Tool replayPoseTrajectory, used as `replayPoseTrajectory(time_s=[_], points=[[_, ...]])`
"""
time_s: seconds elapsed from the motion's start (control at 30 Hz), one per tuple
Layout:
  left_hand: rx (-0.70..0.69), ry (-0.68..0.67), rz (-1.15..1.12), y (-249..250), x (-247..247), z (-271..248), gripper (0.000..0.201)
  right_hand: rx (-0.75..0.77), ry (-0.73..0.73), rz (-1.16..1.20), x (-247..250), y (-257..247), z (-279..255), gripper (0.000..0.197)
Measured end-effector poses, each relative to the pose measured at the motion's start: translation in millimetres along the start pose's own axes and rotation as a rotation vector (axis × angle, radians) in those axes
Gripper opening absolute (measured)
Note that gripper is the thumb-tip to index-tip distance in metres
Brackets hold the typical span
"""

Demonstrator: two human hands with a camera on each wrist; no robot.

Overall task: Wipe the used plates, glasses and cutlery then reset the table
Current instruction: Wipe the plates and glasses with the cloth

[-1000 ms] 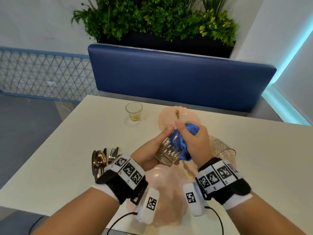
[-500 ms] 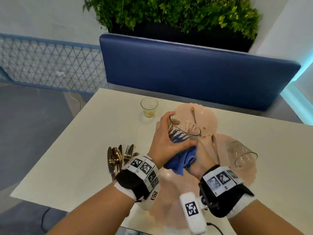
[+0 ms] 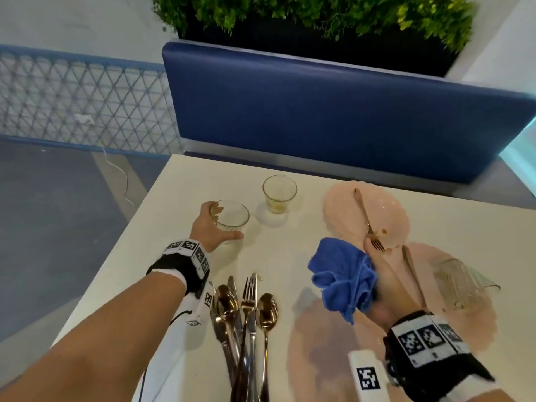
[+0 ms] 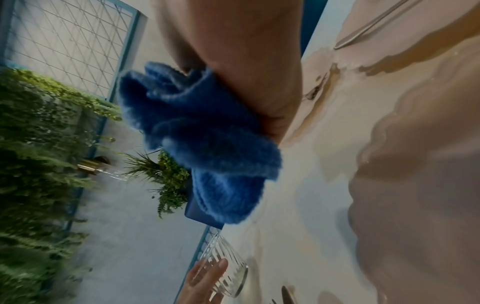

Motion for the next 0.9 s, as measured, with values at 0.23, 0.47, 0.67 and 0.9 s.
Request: replayPoseTrajectory(time_s=[0.23,0.47,0.67,0.9], points=[[0.023,-0.047,-0.083,-14,-8,5,0.117,-0.132,-0.175,0.104,-23,13,23,0.036],[-0.144,0.107,0.129,48,-3,-18,0.131,-0.105,-0.014,-0.069,0,7,37,0.069],[-0.087,0.119,0.320,123,-77,14,0.121,-0.011,0.066,-0.200,17,-6,30,0.060],[0.212,0.019,0.377,115,-114,50,0.124,-0.055,0.063,-0.216,46,-20,29,0.068]])
Point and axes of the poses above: each hand's wrist, its own z-axis towards the middle knuckle, its own x-axis out of the back of the hand, y = z × x, the point moved 6 cm from there along z, towards the middle knuckle, and after that the axes turned 3 degrees about z, right-handed, at the moved point
